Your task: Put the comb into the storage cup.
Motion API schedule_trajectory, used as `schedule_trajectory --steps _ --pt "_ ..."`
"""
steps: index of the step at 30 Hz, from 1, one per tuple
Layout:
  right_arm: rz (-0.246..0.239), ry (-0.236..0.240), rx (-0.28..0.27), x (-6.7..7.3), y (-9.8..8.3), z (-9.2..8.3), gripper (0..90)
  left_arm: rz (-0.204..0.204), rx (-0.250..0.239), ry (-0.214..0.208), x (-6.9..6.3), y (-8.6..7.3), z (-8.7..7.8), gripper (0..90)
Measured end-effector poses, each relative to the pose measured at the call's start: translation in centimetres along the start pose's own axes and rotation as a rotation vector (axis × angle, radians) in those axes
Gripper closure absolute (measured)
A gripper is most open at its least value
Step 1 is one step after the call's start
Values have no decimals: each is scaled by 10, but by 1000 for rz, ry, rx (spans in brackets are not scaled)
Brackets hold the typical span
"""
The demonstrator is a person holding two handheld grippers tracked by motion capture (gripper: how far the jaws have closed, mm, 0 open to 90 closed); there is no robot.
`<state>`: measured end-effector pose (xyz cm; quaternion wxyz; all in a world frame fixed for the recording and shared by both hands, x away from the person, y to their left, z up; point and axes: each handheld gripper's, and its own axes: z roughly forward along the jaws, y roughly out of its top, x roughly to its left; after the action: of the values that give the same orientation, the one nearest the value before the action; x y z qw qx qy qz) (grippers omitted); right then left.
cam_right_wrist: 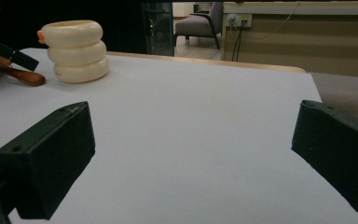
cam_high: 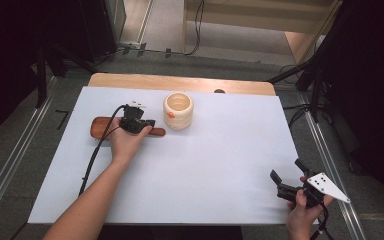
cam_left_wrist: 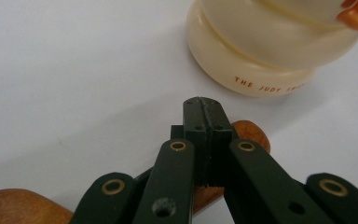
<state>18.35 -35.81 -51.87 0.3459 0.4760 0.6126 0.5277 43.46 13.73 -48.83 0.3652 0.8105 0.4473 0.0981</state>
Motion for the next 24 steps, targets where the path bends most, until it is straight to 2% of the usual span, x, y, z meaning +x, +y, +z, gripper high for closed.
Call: schedule_trajectory --steps 8,11,14,24 --pt "0 -3 1 0 0 0 0 -17 19 35 -1 -1 9 900" --pt "-1 -2 0 0 0 0 0 -13 27 45 -3 -1 10 900" --pt "0 -5 -1 0 0 0 0 12 44 52 -6 -2 10 900" --pt "1 -4 5 0 0 0 0 51 80 18 -12 -13 2 900"
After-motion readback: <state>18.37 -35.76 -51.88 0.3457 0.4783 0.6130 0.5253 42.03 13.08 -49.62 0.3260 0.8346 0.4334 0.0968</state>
